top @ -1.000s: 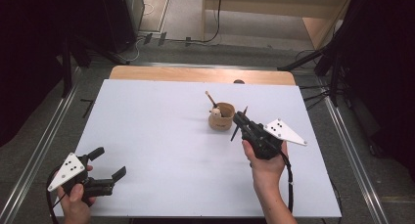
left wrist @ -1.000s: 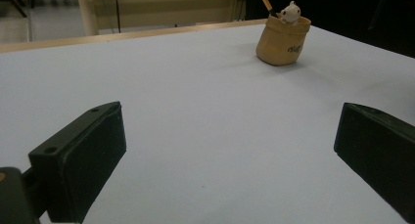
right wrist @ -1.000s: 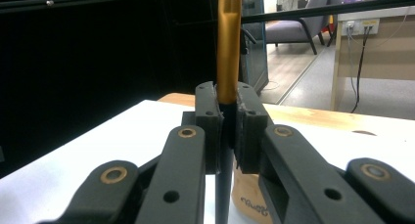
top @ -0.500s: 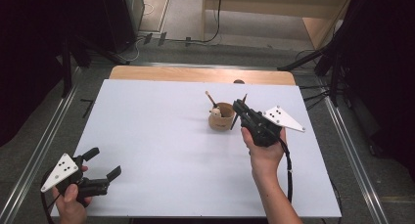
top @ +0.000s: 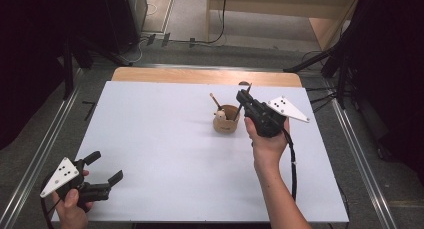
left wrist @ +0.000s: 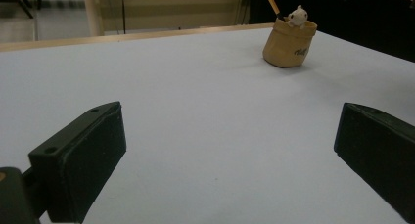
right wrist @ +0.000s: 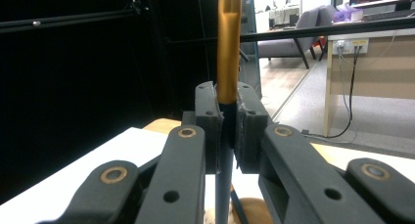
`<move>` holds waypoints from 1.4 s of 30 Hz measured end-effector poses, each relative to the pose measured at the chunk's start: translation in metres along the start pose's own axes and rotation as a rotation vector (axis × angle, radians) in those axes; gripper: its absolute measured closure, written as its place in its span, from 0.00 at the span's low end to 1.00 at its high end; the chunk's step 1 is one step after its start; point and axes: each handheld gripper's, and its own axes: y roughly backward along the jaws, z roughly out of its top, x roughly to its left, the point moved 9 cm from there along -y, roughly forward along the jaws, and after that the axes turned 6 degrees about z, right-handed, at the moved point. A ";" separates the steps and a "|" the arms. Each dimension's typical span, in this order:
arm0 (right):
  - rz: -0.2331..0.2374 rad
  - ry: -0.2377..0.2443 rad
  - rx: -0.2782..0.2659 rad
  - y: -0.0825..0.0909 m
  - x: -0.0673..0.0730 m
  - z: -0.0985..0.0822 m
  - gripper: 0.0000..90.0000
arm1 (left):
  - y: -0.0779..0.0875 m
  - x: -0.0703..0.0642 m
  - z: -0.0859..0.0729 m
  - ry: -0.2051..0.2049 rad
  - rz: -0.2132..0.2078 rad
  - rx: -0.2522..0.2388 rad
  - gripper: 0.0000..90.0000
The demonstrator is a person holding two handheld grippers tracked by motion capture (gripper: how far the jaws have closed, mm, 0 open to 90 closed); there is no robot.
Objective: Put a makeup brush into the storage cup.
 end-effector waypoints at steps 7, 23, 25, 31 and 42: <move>-0.013 0.024 0.021 -0.015 -0.009 -0.003 0.93 | -0.001 0.000 -0.001 -0.001 -0.001 0.003 0.00; -0.047 0.078 0.046 -0.043 -0.033 -0.039 0.93 | -0.001 0.000 -0.001 -0.001 -0.004 0.004 0.00; -0.053 0.076 0.054 -0.045 -0.035 -0.044 0.93 | -0.001 0.000 -0.001 0.000 -0.005 0.003 0.00; -0.064 0.076 0.092 -0.050 -0.039 -0.056 0.93 | -0.001 -0.001 -0.001 0.000 -0.007 0.005 0.00; -0.109 0.055 0.159 -0.049 -0.052 -0.084 0.93 | -0.002 -0.002 -0.001 0.000 -0.008 0.006 0.00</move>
